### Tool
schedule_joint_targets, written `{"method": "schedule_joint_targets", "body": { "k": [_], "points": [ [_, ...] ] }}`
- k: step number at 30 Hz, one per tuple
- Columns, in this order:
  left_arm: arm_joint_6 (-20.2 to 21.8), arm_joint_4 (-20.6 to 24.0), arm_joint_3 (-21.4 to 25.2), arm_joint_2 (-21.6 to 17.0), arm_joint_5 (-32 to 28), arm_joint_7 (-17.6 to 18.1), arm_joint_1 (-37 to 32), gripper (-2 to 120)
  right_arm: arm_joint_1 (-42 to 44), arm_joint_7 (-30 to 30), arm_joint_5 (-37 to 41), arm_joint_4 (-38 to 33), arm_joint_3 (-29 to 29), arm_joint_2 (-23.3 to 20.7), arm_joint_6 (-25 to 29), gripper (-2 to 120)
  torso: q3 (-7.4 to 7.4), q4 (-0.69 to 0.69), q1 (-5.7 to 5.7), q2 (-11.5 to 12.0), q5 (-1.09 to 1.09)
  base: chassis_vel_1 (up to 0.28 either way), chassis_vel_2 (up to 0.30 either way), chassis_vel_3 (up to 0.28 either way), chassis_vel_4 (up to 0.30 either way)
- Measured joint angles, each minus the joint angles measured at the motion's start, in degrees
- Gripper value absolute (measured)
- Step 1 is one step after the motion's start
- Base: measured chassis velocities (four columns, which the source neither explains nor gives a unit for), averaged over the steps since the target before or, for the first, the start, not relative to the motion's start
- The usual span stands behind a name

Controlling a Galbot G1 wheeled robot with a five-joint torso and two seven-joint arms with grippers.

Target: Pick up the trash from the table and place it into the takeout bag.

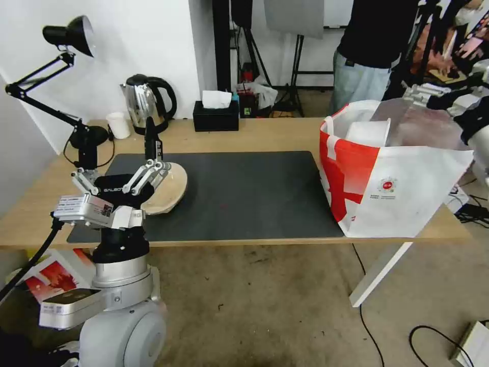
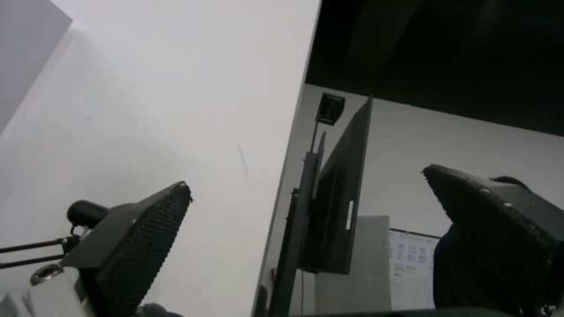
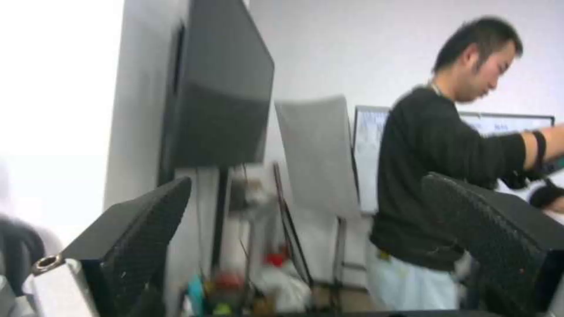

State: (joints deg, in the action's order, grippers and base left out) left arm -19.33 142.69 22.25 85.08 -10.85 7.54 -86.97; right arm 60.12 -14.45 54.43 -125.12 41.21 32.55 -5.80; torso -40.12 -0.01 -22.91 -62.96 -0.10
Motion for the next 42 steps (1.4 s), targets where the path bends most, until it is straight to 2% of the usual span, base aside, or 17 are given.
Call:
{"method": "schedule_joint_targets", "body": {
  "k": [6, 8, 17, 20, 27, 29, 30, 34, 42],
  "points": [
    [0.0, 0.3, 0.1, 0.4, 0.3, 0.0, -0.5, 100, 0.0, -1.3, -0.2, -3.7, -1.2, 4.8, 3.9, 100, 0.00, 0.01, 0.00, 0.0, 0.00, 0.000, 0.000, 0.000, 0.000],
    [0.0, 0.4, 0.1, 0.7, 0.7, 0.0, -0.8, 100, 0.7, -1.3, -2.2, -5.8, -2.1, 7.9, 5.8, 100, 0.00, 0.01, 0.00, 0.0, 0.02, 0.000, 0.000, 0.000, 0.000],
    [-0.1, 0.5, 0.7, 1.2, 1.4, 0.0, -1.2, 100, 3.6, -0.2, -9.3, -11.6, -6.2, 15.4, 11.1, 100, 0.00, 0.01, 0.01, 0.0, 0.00, 0.000, 0.000, 0.000, 0.000],
    [-0.1, 0.5, 0.9, 1.7, 2.0, 0.0, -1.8, 100, 6.0, 0.6, -16.4, -13.9, -9.9, 20.0, 12.4, 100, 0.00, 0.01, 0.01, 0.0, 0.01, 0.000, 0.000, 0.000, 0.000],
    [-0.1, 0.5, 1.2, 2.1, 2.3, 0.0, -1.9, 100, 10.5, 1.9, -25.9, -16.0, -15.6, 25.9, 14.2, 100, 0.00, 0.00, 0.01, 0.0, 0.00, 0.000, 0.000, 0.000, 0.000],
    [-0.1, 0.5, 1.3, 2.2, 2.3, 0.0, -1.8, 100, 12.0, 2.8, -31.5, -16.3, -18.0, 28.9, 15.8, 100, 0.00, 0.01, 0.00, 0.0, 0.00, 0.000, 0.000, 0.000, 0.000],
    [-0.1, 0.5, 1.3, 2.2, 2.3, 0.0, -1.8, 100, 12.0, 2.8, -31.5, -16.3, -18.0, 28.9, 15.8, 100, 0.00, 0.01, 0.00, 0.0, 0.00, 0.000, 0.000, 0.000, 0.000],
    [0.0, 0.5, 1.5, 2.5, 2.5, 0.0, -1.7, 100, 14.4, 4.4, -40.2, -16.5, -22.9, 34.0, 17.7, 100, 0.00, 0.01, 0.01, 0.0, 0.00, 0.000, 0.000, 0.000, 0.000],
    [0.0, 0.5, 1.6, 2.8, 2.8, -0.1, -1.4, 100, 16.3, 5.8, -48.4, -13.7, -29.0, 40.3, 19.7, 100, 0.00, 0.01, -0.01, 0.0, 0.00, 0.000, 0.000, 0.000, 0.000]
  ]
}}
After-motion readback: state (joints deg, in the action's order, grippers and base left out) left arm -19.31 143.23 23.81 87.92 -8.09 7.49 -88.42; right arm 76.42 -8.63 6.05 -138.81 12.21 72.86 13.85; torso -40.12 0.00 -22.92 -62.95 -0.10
